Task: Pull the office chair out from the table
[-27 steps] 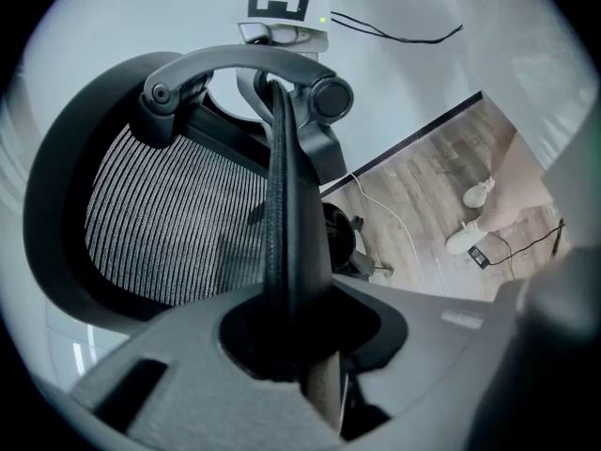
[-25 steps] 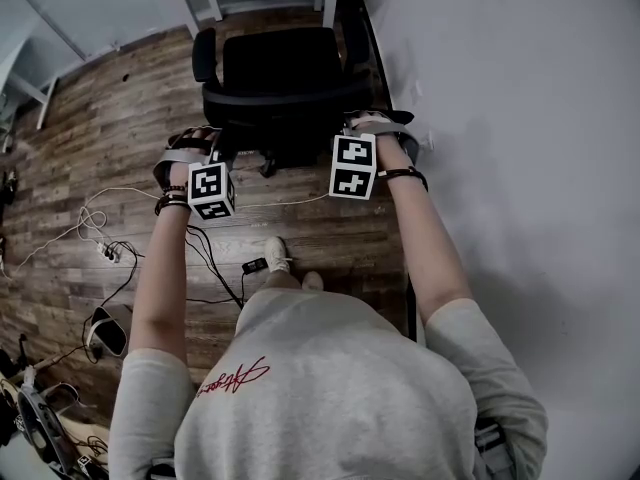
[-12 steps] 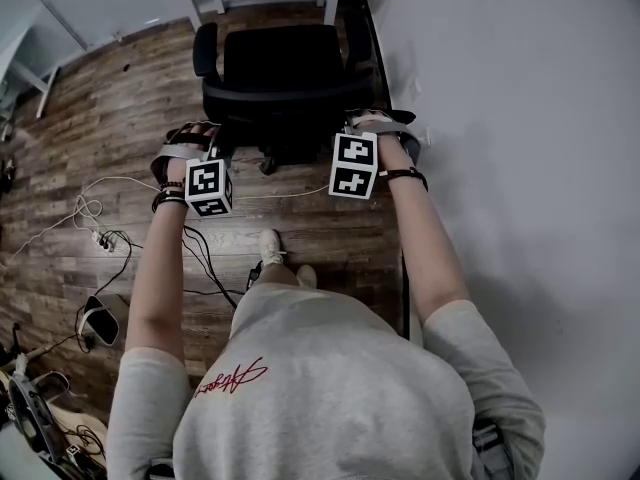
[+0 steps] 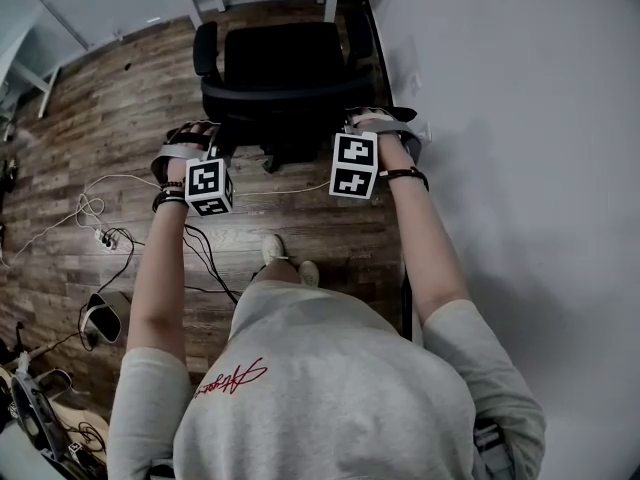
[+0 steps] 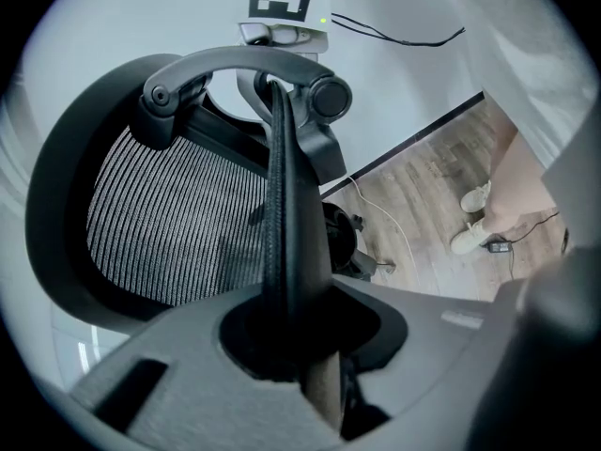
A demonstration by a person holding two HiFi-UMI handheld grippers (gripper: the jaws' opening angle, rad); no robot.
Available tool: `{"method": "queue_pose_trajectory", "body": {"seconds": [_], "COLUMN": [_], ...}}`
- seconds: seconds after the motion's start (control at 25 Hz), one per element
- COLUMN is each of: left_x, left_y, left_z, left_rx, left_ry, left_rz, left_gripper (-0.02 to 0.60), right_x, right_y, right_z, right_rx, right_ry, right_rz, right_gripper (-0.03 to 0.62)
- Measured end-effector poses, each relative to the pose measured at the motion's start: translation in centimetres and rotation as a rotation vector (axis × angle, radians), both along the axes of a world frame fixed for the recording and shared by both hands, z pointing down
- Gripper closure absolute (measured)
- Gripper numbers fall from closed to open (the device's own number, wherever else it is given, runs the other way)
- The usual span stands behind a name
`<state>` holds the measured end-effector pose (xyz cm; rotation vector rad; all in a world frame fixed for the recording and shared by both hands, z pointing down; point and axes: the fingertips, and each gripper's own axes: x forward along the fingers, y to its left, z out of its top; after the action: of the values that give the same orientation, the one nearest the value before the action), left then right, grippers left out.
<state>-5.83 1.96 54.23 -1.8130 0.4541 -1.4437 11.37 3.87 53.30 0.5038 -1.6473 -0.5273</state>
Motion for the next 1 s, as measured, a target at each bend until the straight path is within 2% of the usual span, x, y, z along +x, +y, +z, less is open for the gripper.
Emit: {"method": "queue_pose_trajectory", "body": {"seconds": [1.0], "left_x": [-0.7], "left_y": [3.5], "left_z": [0.5], "left_rx": [0.001], "left_ry": [-0.001], "left_rz": [0.031], "left_gripper": [0.523], "right_x": [-0.8], "right_y": [3.9], "right_z": [0.5], "right_rx": [0.002], "right_ry": [-0.002], "right_rz": [0.026], "right_gripper": [0.496]}}
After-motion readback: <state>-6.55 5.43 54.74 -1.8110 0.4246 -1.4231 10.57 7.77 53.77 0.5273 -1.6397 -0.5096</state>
